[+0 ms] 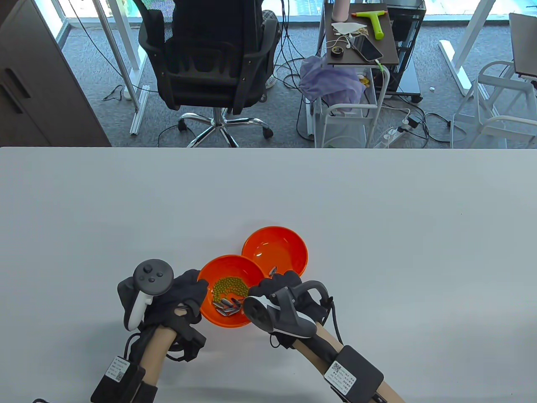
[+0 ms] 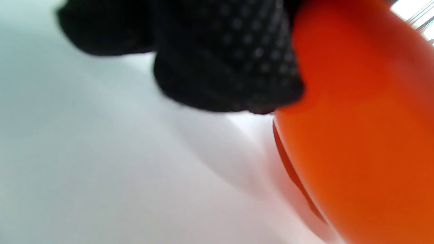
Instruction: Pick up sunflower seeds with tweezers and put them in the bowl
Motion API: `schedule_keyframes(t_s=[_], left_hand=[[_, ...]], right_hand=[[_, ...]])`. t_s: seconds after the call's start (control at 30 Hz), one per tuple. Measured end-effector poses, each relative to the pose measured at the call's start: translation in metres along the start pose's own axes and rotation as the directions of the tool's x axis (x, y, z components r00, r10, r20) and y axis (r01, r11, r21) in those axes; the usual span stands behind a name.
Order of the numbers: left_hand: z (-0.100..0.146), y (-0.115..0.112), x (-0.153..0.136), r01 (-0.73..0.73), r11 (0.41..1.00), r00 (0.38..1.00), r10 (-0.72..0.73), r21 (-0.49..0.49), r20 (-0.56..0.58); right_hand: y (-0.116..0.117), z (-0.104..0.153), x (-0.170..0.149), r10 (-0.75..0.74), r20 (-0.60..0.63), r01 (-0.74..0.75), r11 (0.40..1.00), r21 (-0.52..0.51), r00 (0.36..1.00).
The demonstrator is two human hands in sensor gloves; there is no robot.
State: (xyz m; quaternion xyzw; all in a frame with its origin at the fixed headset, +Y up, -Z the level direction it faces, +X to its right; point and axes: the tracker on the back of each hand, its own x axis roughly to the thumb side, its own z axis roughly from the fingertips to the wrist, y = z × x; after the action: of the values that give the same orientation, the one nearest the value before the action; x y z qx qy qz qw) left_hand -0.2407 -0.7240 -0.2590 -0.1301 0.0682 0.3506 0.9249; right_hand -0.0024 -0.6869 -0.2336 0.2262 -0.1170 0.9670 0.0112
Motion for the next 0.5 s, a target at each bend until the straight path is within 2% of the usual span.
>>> schedule_keyframes(t_s=[0.23, 0.5], left_hand=[[0.000, 0.000, 0.000, -0.002, 1.000, 1.000, 0.002, -0.001, -0.003], [0.000, 0.000, -0.001, 0.003, 1.000, 1.000, -0.003, 0.001, -0.011]], right_hand=[[-0.005, -0.002, -0.013, -0.078, -0.051, 0.075, 0.996, -0.054, 0.996], [-0.015, -0.004, -0.058, -0.173, -0.247, 0.130, 0.975, -0.180, 0.953]])
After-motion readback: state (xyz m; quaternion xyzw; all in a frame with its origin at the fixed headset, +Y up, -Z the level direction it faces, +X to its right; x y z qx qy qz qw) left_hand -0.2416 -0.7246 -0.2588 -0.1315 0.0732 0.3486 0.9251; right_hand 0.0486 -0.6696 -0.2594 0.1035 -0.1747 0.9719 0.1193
